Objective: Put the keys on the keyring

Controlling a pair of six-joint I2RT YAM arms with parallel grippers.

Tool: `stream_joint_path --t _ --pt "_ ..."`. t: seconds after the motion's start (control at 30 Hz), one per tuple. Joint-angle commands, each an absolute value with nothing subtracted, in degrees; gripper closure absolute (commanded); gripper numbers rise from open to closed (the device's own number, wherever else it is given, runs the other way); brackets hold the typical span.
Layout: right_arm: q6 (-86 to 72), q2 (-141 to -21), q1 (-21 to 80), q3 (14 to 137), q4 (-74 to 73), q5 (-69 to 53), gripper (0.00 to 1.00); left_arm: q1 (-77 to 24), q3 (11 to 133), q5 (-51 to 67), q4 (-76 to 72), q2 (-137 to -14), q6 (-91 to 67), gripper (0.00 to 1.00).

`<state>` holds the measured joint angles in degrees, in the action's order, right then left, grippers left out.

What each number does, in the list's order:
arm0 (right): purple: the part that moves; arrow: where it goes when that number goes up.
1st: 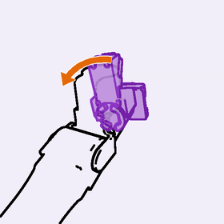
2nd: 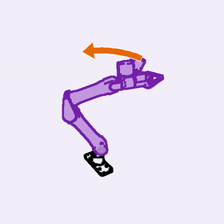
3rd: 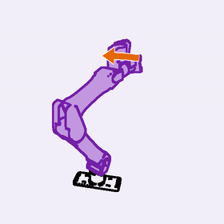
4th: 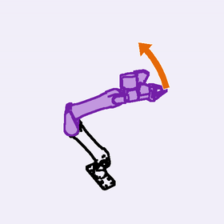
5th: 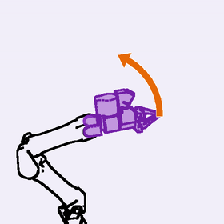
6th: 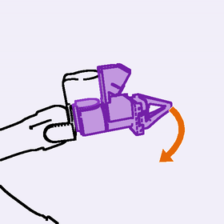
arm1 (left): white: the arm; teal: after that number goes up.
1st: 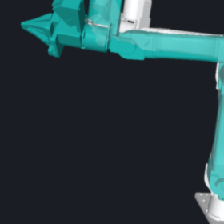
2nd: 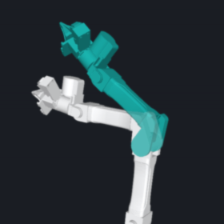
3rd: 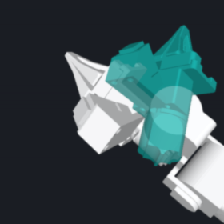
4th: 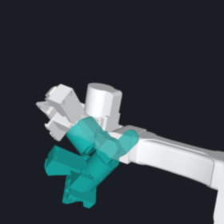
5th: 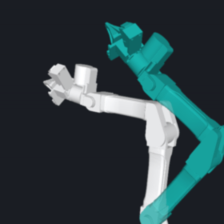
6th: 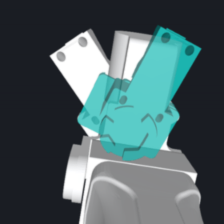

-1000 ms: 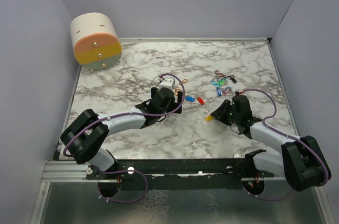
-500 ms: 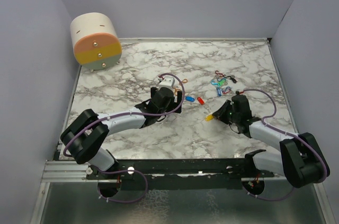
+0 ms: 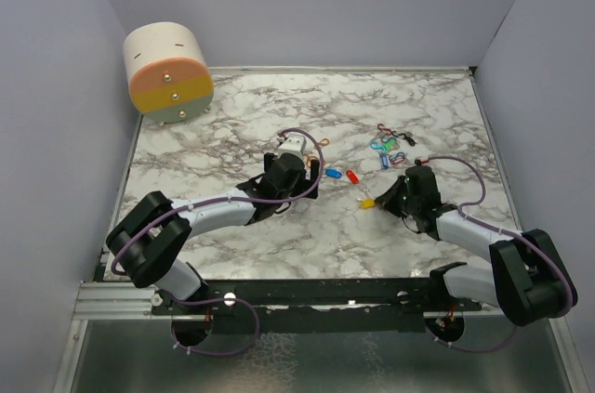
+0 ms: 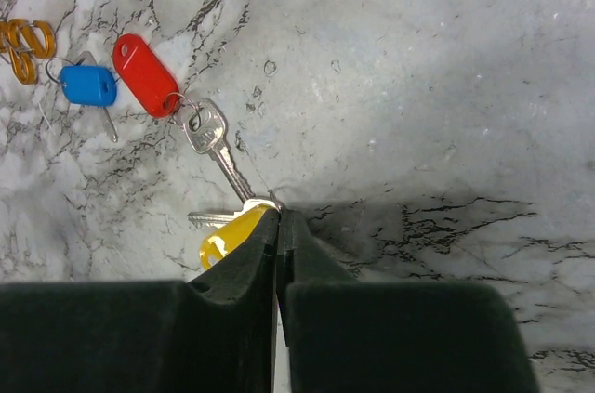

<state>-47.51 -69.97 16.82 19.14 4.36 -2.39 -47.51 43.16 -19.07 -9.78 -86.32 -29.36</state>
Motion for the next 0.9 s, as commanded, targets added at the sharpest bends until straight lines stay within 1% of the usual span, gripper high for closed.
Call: stream_joint_path --t 0.0,0.17,0.43,0.73,0.87 --pt "-47.1 -70.5 17.0 20.0 3.5 1.4 0.99 -47.2 42.4 -19.1 -10.3 -85.0 -28.9 0.01" --pt "-42.7 -67.1 17.1 21.0 3.0 2.2 0.99 -47.2 42.4 -19.7 -10.4 -85.6 -28.9 0.01" --pt "-30.2 -61.0 17.2 24.9 2.8 1.2 0.99 -47.2 46.2 -21.0 -8.9 -89.5 -29.5 0.01" --pt "-22.7 -61.2 18.6 31.7 0.0 -1.4 0.99 -47.2 54.6 -22.2 -5.8 -97.9 -29.1 0.02" --pt "-21.1 -60.7 19.3 31.9 0.3 -1.8 0.99 -47.1 58.2 -23.1 -4.2 -102.9 -29.8 0.04"
